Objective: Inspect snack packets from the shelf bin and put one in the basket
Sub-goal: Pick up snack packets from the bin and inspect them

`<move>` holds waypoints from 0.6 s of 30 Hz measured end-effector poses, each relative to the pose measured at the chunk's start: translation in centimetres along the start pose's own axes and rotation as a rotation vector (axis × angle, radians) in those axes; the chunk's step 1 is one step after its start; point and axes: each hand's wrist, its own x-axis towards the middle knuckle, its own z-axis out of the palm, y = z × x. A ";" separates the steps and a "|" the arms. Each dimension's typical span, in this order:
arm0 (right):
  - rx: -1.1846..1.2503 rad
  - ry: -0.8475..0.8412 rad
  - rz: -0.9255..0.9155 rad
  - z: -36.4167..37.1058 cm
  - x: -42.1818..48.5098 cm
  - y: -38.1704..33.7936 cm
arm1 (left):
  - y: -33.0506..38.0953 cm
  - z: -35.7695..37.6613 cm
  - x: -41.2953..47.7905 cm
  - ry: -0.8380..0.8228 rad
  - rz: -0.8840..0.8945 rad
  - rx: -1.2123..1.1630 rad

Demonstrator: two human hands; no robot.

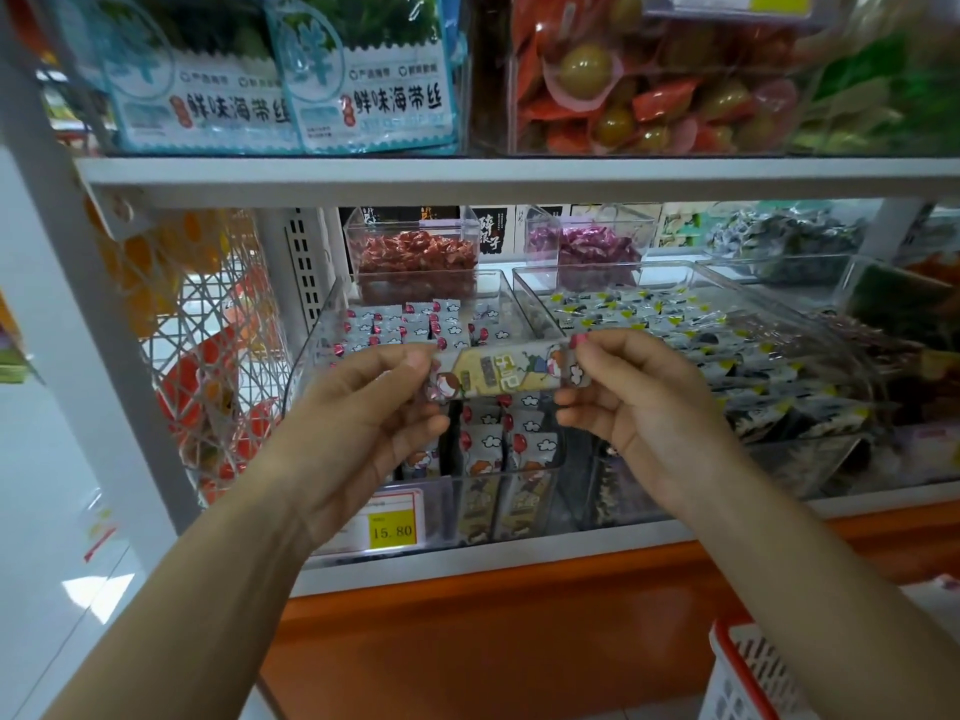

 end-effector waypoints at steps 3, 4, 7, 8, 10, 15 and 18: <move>-0.110 -0.004 -0.039 0.1 -0.2 0.1 | 0.2 -0.2 0.1 -0.034 0.033 0.011; -0.170 -0.002 -0.068 0.1 -0.2 0.2 | 0.3 -0.2 0.0 -0.043 0.035 0.009; -0.267 0.016 -0.112 0.0 -0.1 0.5 | 0.3 0.1 -0.1 -0.052 0.062 0.029; -0.278 0.009 -0.112 0.0 -0.1 0.6 | 0.2 0.1 -0.1 -0.045 0.077 0.054; -0.300 -0.023 -0.117 0.1 -0.1 0.7 | 0.1 0.2 -0.1 -0.031 0.096 0.119; -0.338 -0.029 -0.176 0.1 -0.3 0.5 | 0.4 0.1 -0.6 -0.044 0.111 0.367; -0.355 0.021 -0.214 0.1 -0.3 0.5 | 0.5 0.3 -1.1 -0.058 0.148 0.529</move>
